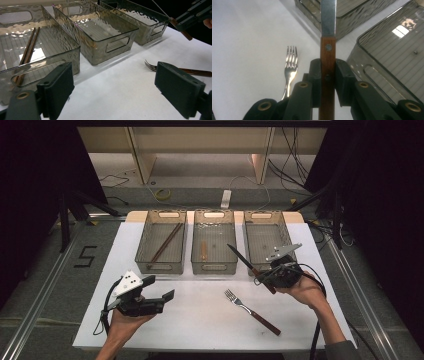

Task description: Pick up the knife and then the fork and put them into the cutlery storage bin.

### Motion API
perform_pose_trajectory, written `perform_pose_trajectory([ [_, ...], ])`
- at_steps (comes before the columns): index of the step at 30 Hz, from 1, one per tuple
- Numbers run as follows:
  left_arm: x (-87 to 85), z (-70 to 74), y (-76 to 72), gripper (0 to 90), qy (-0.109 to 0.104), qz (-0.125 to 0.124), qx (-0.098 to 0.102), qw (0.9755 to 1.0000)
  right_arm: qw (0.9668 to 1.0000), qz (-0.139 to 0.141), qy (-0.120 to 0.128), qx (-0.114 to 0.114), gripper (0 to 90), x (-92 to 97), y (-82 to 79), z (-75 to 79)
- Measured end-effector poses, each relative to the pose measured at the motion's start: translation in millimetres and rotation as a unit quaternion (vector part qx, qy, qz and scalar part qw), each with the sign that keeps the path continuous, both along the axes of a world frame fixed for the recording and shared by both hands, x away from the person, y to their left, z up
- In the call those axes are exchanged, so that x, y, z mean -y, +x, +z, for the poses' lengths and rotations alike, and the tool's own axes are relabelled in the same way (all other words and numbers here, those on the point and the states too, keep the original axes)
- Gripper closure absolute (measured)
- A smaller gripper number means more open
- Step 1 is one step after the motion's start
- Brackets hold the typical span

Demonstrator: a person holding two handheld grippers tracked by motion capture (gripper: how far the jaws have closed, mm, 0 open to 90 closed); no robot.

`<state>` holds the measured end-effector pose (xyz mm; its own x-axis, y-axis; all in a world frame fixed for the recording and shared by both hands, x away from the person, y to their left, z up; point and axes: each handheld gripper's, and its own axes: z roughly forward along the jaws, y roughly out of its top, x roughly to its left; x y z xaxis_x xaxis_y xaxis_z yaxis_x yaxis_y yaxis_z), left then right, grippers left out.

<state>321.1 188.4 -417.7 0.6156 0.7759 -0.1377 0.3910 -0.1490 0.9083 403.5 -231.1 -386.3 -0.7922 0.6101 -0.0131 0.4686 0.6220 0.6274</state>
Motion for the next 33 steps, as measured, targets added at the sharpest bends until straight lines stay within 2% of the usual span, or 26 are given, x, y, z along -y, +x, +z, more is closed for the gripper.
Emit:
perform_pose_trajectory([
  [8,0.3,-0.1,0.0,14.9,0.000,0.000,-0.001,1.0000,0.9999,-0.012,0.000,0.012,77.2,-0.6,4.8,3.2],
  [15,-0.2,-0.1,0.1,14.8,0.000,0.001,0.000,1.0000,0.9990,-0.036,0.015,0.022,77.2,6.6,13.0,9.7],
  [23,-1.0,-0.4,0.3,14.8,-0.003,0.004,-0.001,1.0000,0.9962,-0.076,0.027,0.031,77.2,17.6,27.3,16.6],
  [28,-2.0,-0.2,0.5,14.8,-0.006,0.006,0.001,1.0000,0.9934,-0.099,0.047,0.034,77.2,19.8,39.5,24.1],
  [33,-1.8,-0.2,0.1,14.9,-0.006,0.005,0.001,1.0000,0.9908,-0.124,0.046,0.029,77.1,18.1,54.8,27.7],
])
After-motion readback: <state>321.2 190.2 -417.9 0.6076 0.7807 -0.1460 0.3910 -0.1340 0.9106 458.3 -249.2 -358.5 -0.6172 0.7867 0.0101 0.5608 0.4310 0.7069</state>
